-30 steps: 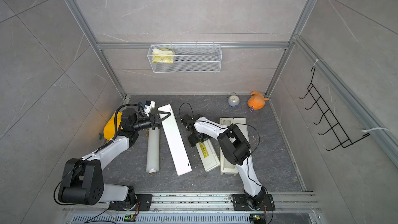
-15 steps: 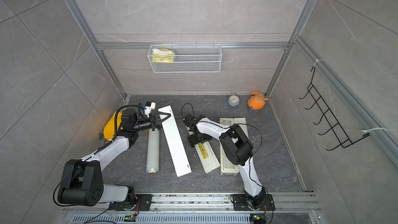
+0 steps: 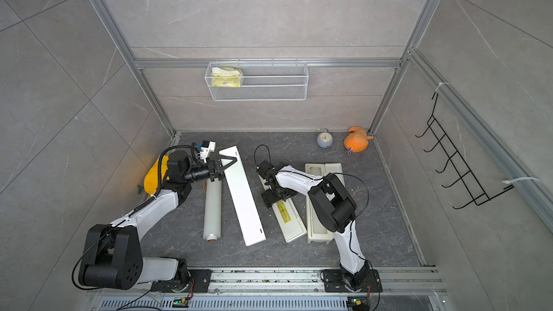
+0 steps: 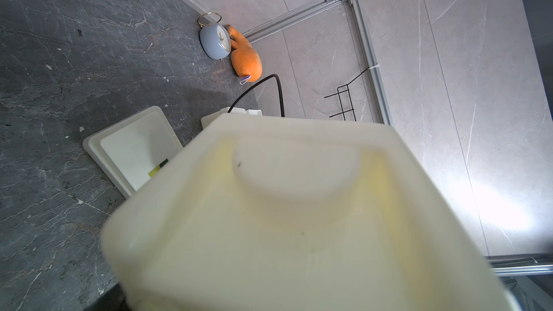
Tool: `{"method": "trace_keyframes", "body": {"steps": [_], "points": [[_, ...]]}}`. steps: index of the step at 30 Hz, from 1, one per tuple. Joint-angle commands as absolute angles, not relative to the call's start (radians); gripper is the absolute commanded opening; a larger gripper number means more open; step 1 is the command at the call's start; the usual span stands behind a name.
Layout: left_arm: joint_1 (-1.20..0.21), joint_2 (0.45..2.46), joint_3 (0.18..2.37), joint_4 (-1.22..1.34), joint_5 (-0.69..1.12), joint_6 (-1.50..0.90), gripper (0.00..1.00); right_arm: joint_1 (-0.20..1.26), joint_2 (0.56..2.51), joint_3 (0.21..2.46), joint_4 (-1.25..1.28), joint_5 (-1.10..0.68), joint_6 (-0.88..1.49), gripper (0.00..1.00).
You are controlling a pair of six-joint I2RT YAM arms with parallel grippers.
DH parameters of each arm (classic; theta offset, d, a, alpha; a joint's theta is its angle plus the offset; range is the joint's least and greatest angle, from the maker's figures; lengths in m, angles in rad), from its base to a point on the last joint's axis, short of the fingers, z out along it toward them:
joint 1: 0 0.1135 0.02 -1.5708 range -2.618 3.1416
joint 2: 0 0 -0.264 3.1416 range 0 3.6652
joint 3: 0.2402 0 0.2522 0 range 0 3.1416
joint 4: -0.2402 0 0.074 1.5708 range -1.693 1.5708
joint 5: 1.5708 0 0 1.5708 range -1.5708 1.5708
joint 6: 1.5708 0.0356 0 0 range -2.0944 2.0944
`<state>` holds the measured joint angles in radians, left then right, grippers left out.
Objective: Put plastic wrap rolls into dispensers
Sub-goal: Place the lid at the center of the board.
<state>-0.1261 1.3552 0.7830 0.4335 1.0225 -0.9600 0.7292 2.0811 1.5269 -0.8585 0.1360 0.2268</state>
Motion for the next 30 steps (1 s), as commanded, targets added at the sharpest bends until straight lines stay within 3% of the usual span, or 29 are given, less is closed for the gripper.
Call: {"method": "trace_keyframes", "body": {"steps": [1, 4, 8, 11, 13, 16, 24, 30], "points": [[-0.121, 1.315, 0.795, 0.448, 1.042, -0.955, 0.76, 0.738, 2.052, 1.506, -0.878, 0.211, 0.175, 0.99], [-0.122, 1.313, 0.793, 0.448, 1.040, -0.956, 0.75, 0.738, 2.059, 1.486, -0.860, 0.161, 0.179, 0.99], [-0.121, 1.309, 0.794, 0.439, 1.040, -0.954, 0.76, 0.738, 2.054, 1.475, -0.836, 0.077, 0.192, 0.80], [-0.122, 1.309, 0.795, 0.433, 1.037, -0.950, 0.76, 0.735, 2.033, 1.470, -0.822, 0.028, 0.190, 0.75], [-0.121, 1.309, 0.794, 0.432, 1.035, -0.948, 0.75, 0.730, 2.009, 1.462, -0.812, -0.001, 0.187, 0.77], [-0.123, 1.314, 0.792, 0.431, 1.034, -0.945, 0.76, 0.710, 1.962, 1.428, -0.778, -0.106, 0.169, 0.99], [-0.122, 1.348, 0.809, 0.477, 0.961, -0.980, 0.73, 0.657, 1.829, 1.276, -0.638, -0.270, 0.147, 0.99], [-0.121, 1.408, 0.866, 0.462, 0.830, -0.988, 0.73, 0.652, 1.824, 1.205, -0.602, -0.278, 0.124, 0.99]]}}
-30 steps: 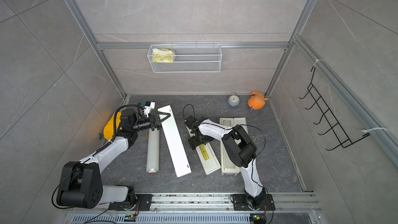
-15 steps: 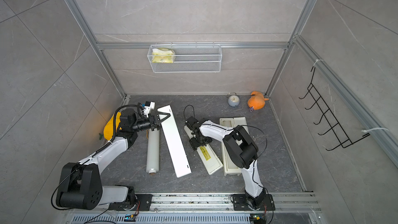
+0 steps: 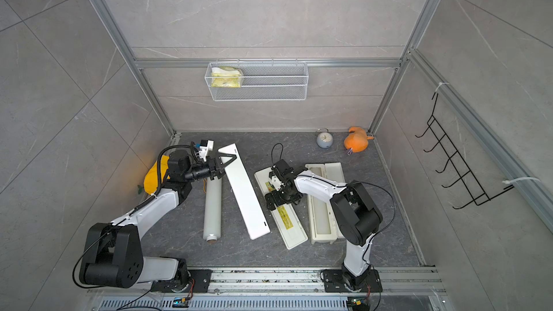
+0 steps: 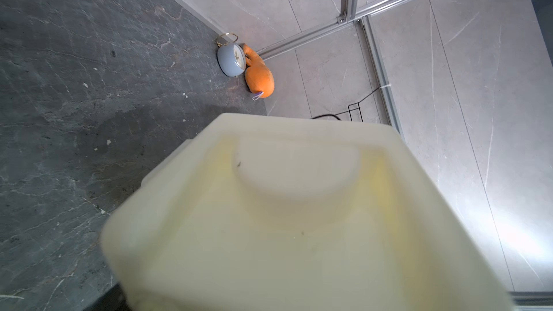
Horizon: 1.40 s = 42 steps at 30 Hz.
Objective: Put plastic wrap rolls into dispensers
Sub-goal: Place the lid at the center of the board.
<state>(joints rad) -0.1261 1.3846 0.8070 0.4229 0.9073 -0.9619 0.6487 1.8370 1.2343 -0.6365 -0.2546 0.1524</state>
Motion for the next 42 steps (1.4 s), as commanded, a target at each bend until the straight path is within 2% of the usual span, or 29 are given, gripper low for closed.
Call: {"method": "trace_keyframes", "body": {"steps": [1, 5, 13, 20, 26, 35, 42], "points": [[-0.121, 1.425, 0.874, 0.478, 0.810, -1.003, 0.73, 0.652, 1.825, 1.199, -0.600, -0.265, 0.124, 0.99], [-0.121, 1.494, 0.931, 0.474, 0.722, -1.025, 0.70, 0.653, 1.811, 1.166, -0.557, -0.220, 0.123, 0.99], [-0.110, 1.515, 1.051, 0.253, 0.543, -0.854, 0.68, 0.653, 1.815, 1.163, -0.545, -0.218, 0.127, 0.99], [-0.049, 1.543, 1.055, 0.301, 0.551, -0.867, 0.67, 0.654, 1.833, 1.170, -0.548, -0.257, 0.114, 0.99], [-0.046, 1.573, 1.083, 0.225, 0.516, -0.813, 0.67, 0.654, 1.828, 1.177, -0.550, -0.273, 0.107, 0.99], [-0.046, 1.678, 1.131, 0.328, 0.455, -0.922, 0.66, 0.660, 1.859, 1.232, -0.581, -0.282, 0.116, 0.99], [-0.146, 1.701, 1.275, -0.009, 0.304, -0.685, 0.65, 0.660, 1.816, 1.243, -0.560, -0.212, 0.160, 0.99]]}}
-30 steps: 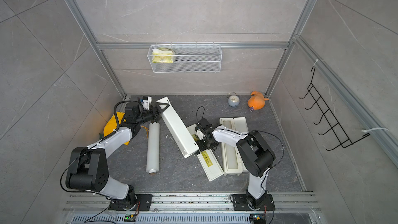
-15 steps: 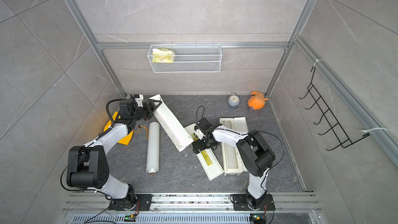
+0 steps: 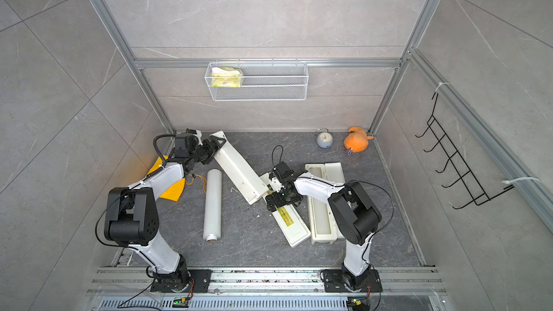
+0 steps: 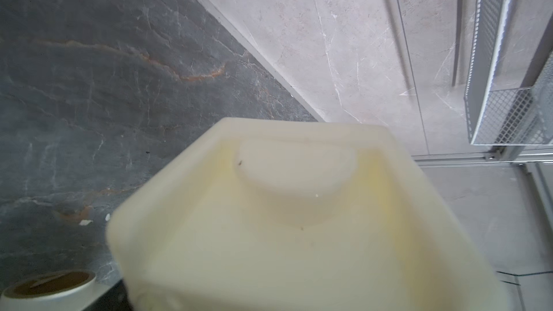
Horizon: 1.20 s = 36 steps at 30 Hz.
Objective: Put plastic wrap rolls into dispensers
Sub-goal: Place the lid at the center of the board, then place the plastic wrap cutting box at the center of the board.
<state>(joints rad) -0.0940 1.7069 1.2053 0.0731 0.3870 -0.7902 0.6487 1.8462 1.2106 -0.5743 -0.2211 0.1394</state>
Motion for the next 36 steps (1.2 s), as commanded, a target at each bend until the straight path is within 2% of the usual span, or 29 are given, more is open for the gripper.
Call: {"method": "trace_keyframes", "body": {"steps": [1, 4, 8, 12, 21, 26, 30, 36], "points": [[-0.150, 1.706, 1.266, -0.009, 0.300, -0.690, 0.65, 0.660, 1.802, 1.243, -0.545, -0.203, 0.167, 0.99], [-0.153, 1.710, 1.225, 0.006, 0.289, -0.703, 0.65, 0.661, 1.760, 1.237, -0.497, -0.176, 0.186, 0.99], [-0.155, 1.706, 1.198, 0.012, 0.293, -0.703, 0.65, 0.660, 1.699, 1.199, -0.437, -0.056, 0.226, 0.99], [-0.154, 1.705, 1.186, 0.024, 0.313, -0.706, 0.65, 0.662, 1.667, 1.148, -0.362, -0.081, 0.246, 0.99], [-0.154, 1.694, 1.173, 0.202, 0.582, -0.759, 0.67, 0.660, 1.683, 1.194, -0.300, -0.424, 0.226, 0.99], [-0.150, 1.686, 1.120, 0.432, 0.786, -0.854, 0.68, 0.654, 1.718, 1.234, -0.277, -0.648, 0.222, 0.99], [-0.144, 1.694, 1.093, 0.583, 0.908, -0.926, 0.69, 0.647, 1.703, 1.207, -0.166, -0.873, 0.276, 1.00], [-0.136, 1.752, 1.063, 0.948, 1.054, -1.150, 0.69, 0.636, 1.673, 1.160, -0.006, -1.079, 0.385, 0.90]]}}
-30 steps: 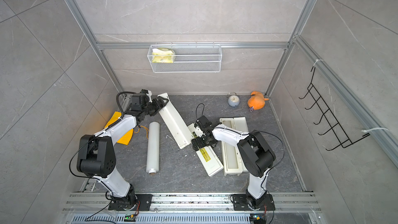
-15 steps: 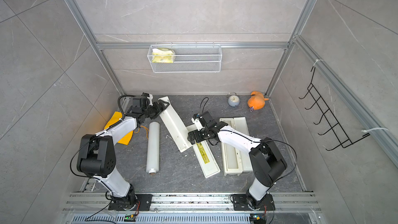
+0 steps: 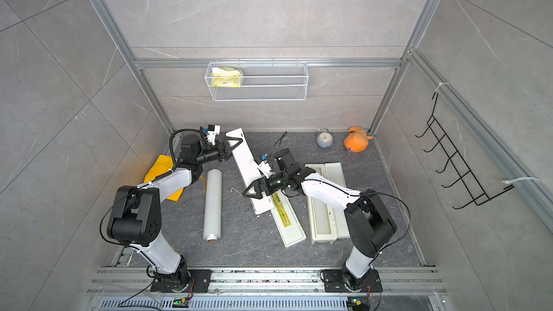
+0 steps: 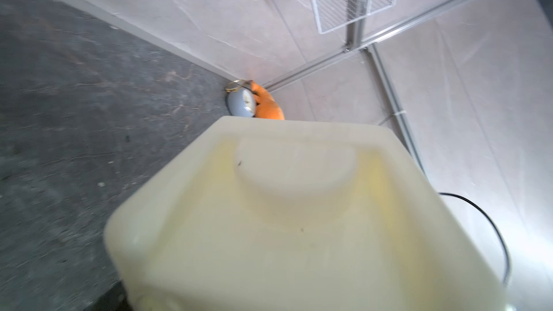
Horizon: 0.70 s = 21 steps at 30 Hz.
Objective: Put plastic wrap rolls into dispensers
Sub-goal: Place the plastic wrap cutting box at the center of the board.
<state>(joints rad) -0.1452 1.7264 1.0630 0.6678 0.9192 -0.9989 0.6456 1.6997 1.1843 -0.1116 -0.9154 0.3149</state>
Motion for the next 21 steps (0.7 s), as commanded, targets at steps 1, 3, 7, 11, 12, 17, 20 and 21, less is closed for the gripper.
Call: {"method": "trace_keyframes", "body": {"steps": [1, 3, 7, 11, 12, 17, 20, 21], "points": [[-0.136, 1.760, 1.063, 1.003, 1.072, -1.186, 0.69, 0.631, 1.669, 1.150, 0.024, -1.107, 0.408, 0.89], [-0.136, 1.771, 1.063, 1.096, 1.096, -1.239, 0.69, 0.622, 1.663, 1.137, 0.058, -1.154, 0.436, 0.87], [-0.135, 1.787, 1.076, 1.227, 1.140, -1.329, 0.69, 0.598, 1.651, 1.126, 0.066, -1.189, 0.456, 0.76], [-0.135, 1.803, 1.077, 1.306, 1.132, -1.390, 0.69, 0.593, 1.665, 1.147, 0.047, -1.197, 0.459, 0.54], [-0.134, 1.809, 1.073, 1.326, 1.119, -1.404, 0.69, 0.592, 1.672, 1.151, 0.047, -1.197, 0.462, 0.48], [-0.135, 1.801, 1.053, 1.348, 1.067, -1.418, 0.71, 0.594, 1.697, 1.149, 0.111, -1.213, 0.519, 0.19], [-0.134, 1.800, 1.052, 1.344, 1.062, -1.422, 0.79, 0.595, 1.690, 1.149, 0.125, -1.208, 0.526, 0.00], [-0.135, 1.799, 1.055, 1.342, 1.065, -1.425, 0.85, 0.592, 1.684, 1.150, 0.123, -1.203, 0.527, 0.00]]}}
